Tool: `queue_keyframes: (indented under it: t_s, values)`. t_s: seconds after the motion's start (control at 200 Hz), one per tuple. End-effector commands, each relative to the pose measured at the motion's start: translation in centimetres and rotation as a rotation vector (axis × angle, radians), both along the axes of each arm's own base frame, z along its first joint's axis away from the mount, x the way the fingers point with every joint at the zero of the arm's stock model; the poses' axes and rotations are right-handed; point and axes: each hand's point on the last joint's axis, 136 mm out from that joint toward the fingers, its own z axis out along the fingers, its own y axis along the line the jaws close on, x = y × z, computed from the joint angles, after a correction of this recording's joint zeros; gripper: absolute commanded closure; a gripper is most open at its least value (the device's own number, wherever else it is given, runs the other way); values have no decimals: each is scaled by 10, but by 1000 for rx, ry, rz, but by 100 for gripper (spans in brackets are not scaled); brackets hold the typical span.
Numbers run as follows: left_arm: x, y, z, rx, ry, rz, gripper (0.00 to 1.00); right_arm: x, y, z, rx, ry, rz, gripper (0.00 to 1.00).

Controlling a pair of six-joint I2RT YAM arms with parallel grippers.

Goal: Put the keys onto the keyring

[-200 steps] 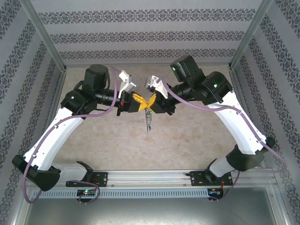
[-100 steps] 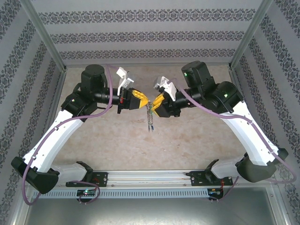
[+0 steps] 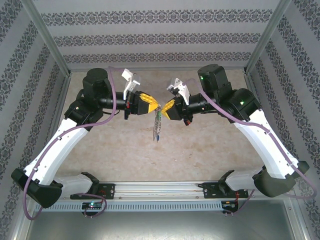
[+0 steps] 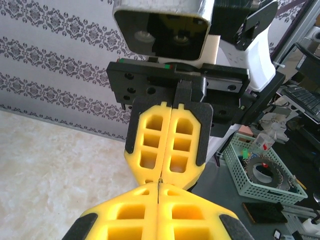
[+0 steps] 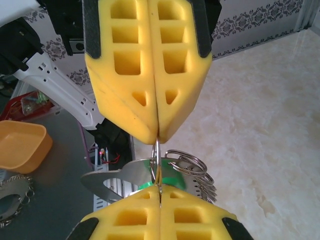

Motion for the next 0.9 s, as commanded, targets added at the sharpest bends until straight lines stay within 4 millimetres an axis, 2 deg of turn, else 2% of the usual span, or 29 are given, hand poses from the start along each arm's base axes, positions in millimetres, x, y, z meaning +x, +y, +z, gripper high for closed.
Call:
queue_keyframes:
  t_s: [0.0,0.565,0.894]
  values:
    - [-8,6,22,-66,-66,-12,100,-4,0,6,43,19,21,100]
    - [-7,6,29,-104,-65,-19,100,5,11,8,78,84,51,100]
    - [-7,7,31,-116,-66,-19,100,10,7,11,92,63,18,100]
